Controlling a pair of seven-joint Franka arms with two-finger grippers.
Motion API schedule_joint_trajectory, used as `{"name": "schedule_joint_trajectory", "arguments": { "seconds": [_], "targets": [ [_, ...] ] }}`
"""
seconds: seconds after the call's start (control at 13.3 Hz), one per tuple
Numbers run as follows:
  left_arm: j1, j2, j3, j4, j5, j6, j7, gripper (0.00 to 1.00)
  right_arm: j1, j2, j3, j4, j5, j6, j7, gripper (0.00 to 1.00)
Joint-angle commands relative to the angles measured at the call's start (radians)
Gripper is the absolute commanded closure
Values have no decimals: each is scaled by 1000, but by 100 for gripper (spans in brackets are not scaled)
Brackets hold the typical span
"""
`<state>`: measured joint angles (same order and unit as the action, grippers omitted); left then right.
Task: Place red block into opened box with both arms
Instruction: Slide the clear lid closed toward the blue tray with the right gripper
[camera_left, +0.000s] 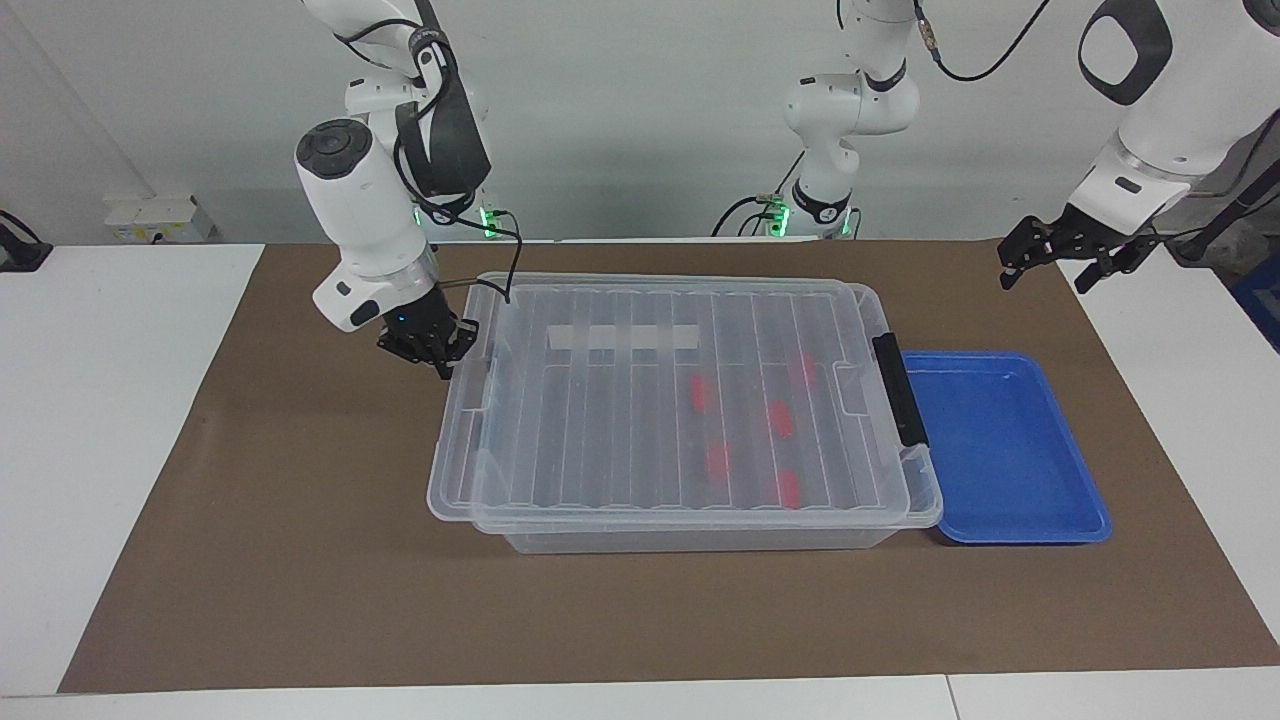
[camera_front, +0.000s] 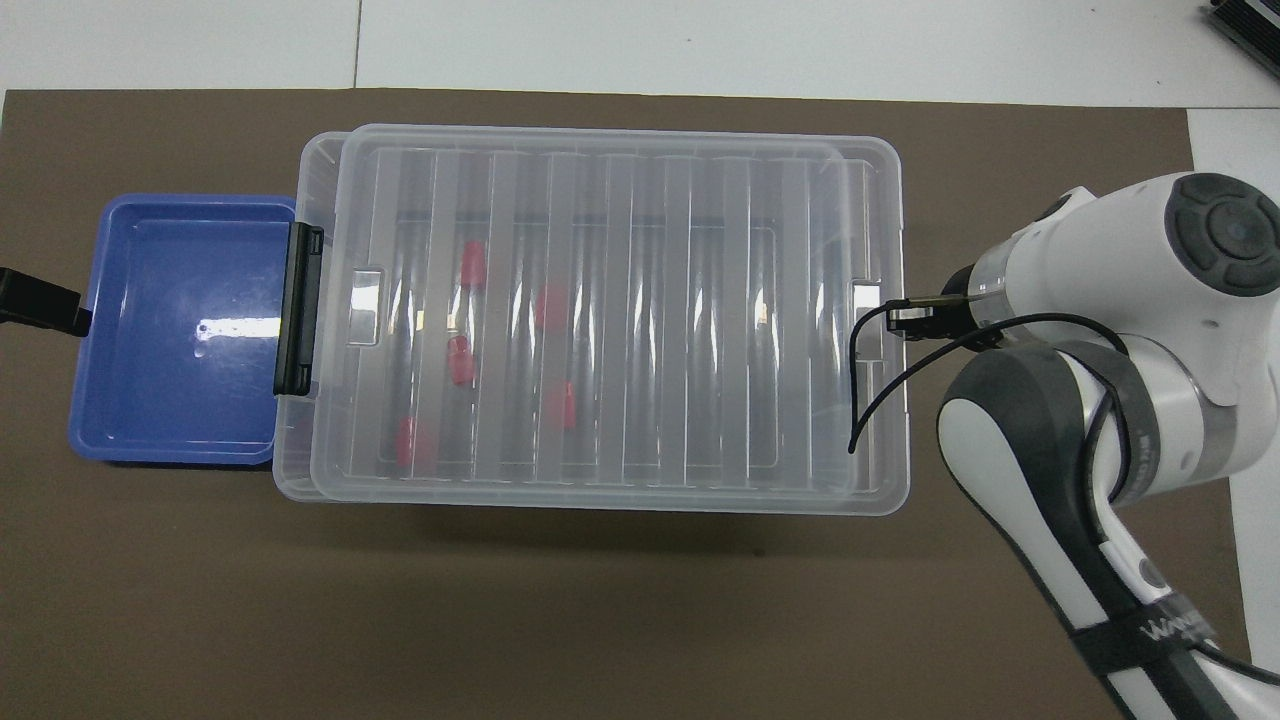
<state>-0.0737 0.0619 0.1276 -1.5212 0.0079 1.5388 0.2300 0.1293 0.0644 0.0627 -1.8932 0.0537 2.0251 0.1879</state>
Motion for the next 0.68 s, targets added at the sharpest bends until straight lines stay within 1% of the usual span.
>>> {"name": "schedule_joint_trajectory", "arguments": {
  "seconds": [0.0, 0.15, 0.23, 0.6],
  "targets": [
    [-15, 1, 1, 19, 29, -34, -11, 0, 19, -20, 2, -18, 18, 1, 25, 100],
    [-20, -2, 0, 15, 29, -32, -9, 0, 30, -20, 2, -18, 18, 4, 28, 100],
    [-44, -4, 3, 12, 27, -31, -14, 0, 30, -20, 2, -18, 18, 4, 28, 100],
    [-38, -20, 3, -11, 24, -20, -21, 0, 30, -18, 2, -17, 18, 7, 27, 100]
  ]
}}
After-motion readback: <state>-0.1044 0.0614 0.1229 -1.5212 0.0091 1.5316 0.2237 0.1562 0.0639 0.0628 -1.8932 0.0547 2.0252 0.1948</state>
